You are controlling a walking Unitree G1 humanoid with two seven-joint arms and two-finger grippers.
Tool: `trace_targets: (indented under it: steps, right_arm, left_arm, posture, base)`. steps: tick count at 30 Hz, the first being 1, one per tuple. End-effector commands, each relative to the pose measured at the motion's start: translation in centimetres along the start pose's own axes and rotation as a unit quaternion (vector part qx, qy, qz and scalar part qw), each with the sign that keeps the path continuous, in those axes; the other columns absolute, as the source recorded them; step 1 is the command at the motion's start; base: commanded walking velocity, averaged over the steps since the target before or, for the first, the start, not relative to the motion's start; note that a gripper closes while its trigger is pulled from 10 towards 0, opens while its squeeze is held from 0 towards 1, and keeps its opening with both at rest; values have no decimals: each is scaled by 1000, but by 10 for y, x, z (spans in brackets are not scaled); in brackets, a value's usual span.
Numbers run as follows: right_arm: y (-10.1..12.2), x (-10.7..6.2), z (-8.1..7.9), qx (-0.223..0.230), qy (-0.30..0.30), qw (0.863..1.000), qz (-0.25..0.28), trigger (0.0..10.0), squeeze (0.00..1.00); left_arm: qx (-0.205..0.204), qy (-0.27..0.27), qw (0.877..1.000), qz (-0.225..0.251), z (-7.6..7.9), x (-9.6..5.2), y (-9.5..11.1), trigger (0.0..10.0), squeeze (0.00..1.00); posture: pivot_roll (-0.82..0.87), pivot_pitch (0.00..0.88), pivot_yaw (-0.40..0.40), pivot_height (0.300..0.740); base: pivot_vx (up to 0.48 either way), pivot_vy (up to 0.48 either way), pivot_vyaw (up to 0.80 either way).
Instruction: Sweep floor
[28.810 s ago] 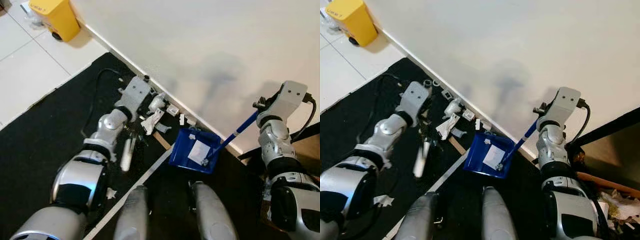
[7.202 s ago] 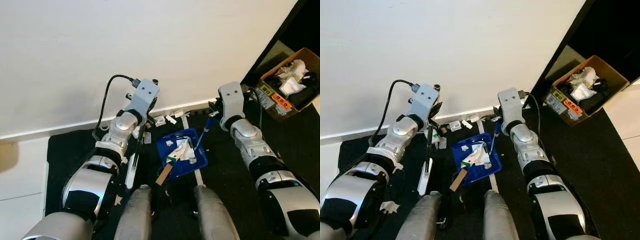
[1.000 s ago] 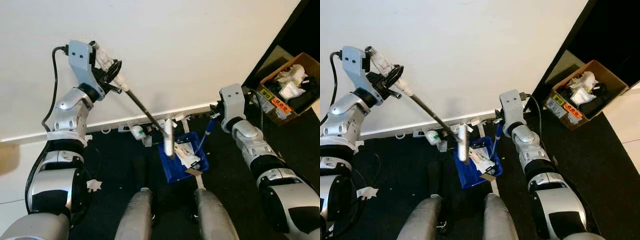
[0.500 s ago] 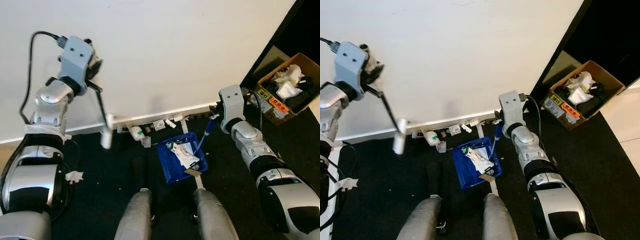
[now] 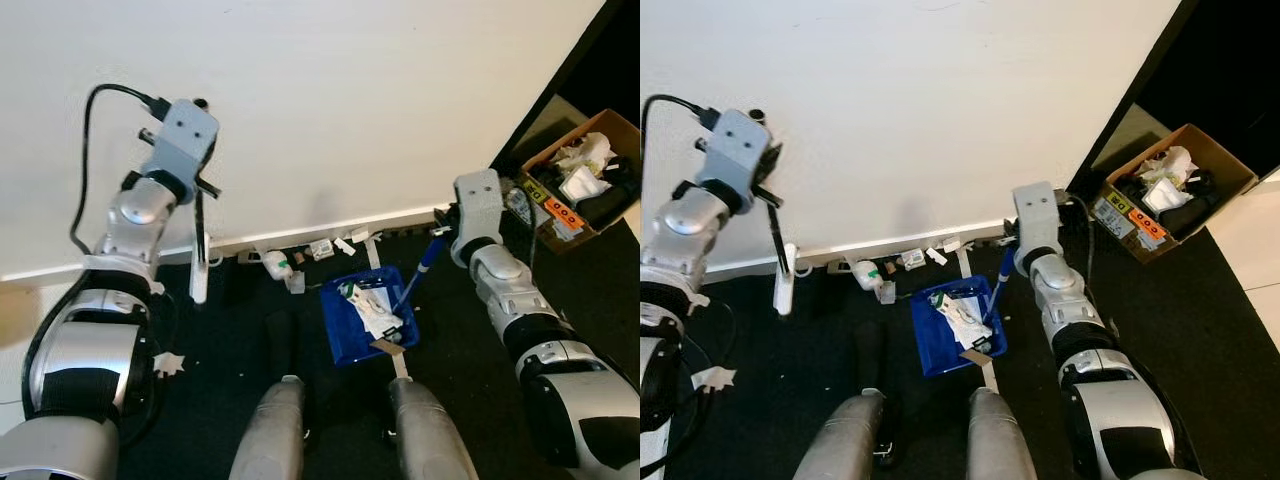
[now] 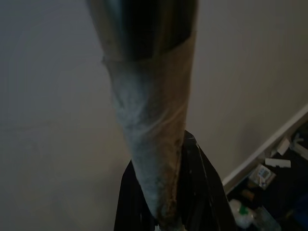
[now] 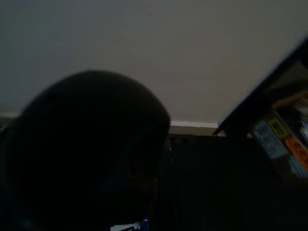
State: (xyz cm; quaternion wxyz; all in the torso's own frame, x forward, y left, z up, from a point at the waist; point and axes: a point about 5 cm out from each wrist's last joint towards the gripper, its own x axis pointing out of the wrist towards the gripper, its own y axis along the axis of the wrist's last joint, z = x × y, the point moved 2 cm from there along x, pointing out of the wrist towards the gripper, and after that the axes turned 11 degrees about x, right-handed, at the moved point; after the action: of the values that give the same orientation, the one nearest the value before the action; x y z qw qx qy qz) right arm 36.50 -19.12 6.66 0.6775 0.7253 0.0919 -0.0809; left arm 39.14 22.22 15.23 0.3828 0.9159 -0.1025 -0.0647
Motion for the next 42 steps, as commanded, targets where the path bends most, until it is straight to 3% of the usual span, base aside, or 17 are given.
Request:
trace_targets:
  steps: [1, 3, 8, 11, 17, 19, 20, 22, 28, 30, 33, 36, 37, 39, 42]
  right_arm:
    - [-19, -10, 26, 2, -62, 998, -30, 10000, 0]
    - [-20, -14, 35, 19, -82, 996, -23, 10000, 0]
    - [-21, -16, 38, 25, -88, 996, -21, 10000, 0]
    - [-22, -17, 38, 27, -89, 995, -21, 10000, 0]
    - [-21, -15, 33, 28, -83, 996, -17, 10000, 0]
    - [-21, -15, 33, 28, -83, 996, -17, 10000, 0]
    - [-20, -14, 30, 29, -79, 996, -17, 10000, 0]
    - [-20, -14, 29, 29, -77, 996, -17, 10000, 0]
    - [-19, -13, 24, 30, -67, 997, -17, 10000, 0]
    - [-18, -12, 22, 30, -63, 997, -18, 10000, 0]
    - [-18, -12, 22, 30, -61, 997, -18, 10000, 0]
    - [-18, -11, 22, 31, -58, 998, -20, 10000, 0]
    - [-18, -11, 22, 31, -58, 998, -20, 10000, 0]
    - [-17, -11, 22, 30, -57, 998, -20, 10000, 0]
    - [-17, -10, 22, 31, -56, 998, -20, 10000, 0]
  left_arm:
    - [20, -5, 1000, 6, 10, 1, 1, 10000, 0]
    - [26, 5, 1000, -4, 22, 3, 0, 10000, 0]
    - [11, 19, 1000, -1, 33, 8, 7, 10000, 0]
    - [-25, -9, 999, 31, 64, 17, 27, 10000, 0]
    - [-56, -34, 996, 63, 94, 20, 45, 10000, 0]
    - [-56, -34, 996, 63, 94, 20, 45, 10000, 0]
    - [-82, -47, 993, 75, 103, 20, 52, 10000, 0]
    - [-91, -50, 992, 78, 105, 21, 54, 10000, 0]
    - [-102, -118, 983, 99, 123, 17, 58, 10000, 0]
    - [-90, -199, 970, 109, 134, 10, 55, 10000, 0]
    - [-76, -244, 960, 113, 139, 6, 52, 10000, 0]
    - [-23, -367, 920, 134, 143, -11, 43, 10000, 0]
    - [-23, -367, 920, 134, 143, -11, 43, 10000, 0]
    - [-25, -386, 909, 157, 134, -14, 47, 10000, 0]
    - [-56, -373, 906, 192, 115, -10, 63, 10000, 0]
  posture:
    - [-13, 169, 7, 740]
    - [-21, 177, 11, 740]
    - [-32, 184, 18, 740]
    - [-34, 187, 20, 740]
    - [-33, 187, 15, 740]
    - [-33, 187, 15, 740]
    - [-32, 188, 14, 740]
    - [-32, 188, 14, 740]
    - [-32, 187, 15, 740]
    - [-31, 183, 19, 740]
    - [-30, 182, 20, 740]
    - [-21, 173, 18, 740]
    - [-21, 173, 18, 740]
    - [-19, 169, 17, 740]
    - [-14, 162, 15, 740]
  base:
    - [0, 0, 0]
    - [0, 0, 0]
    - [0, 0, 0]
    - [0, 0, 0]
    - [0, 0, 0]
    - [0, 0, 0]
    - [0, 0, 0]
    - [0, 0, 0]
    - [0, 0, 0]
    - [0, 0, 0]
    - [0, 0, 0]
    - [0, 0, 0]
    - [0, 0, 0]
    - [0, 0, 0]
    - [0, 0, 0]
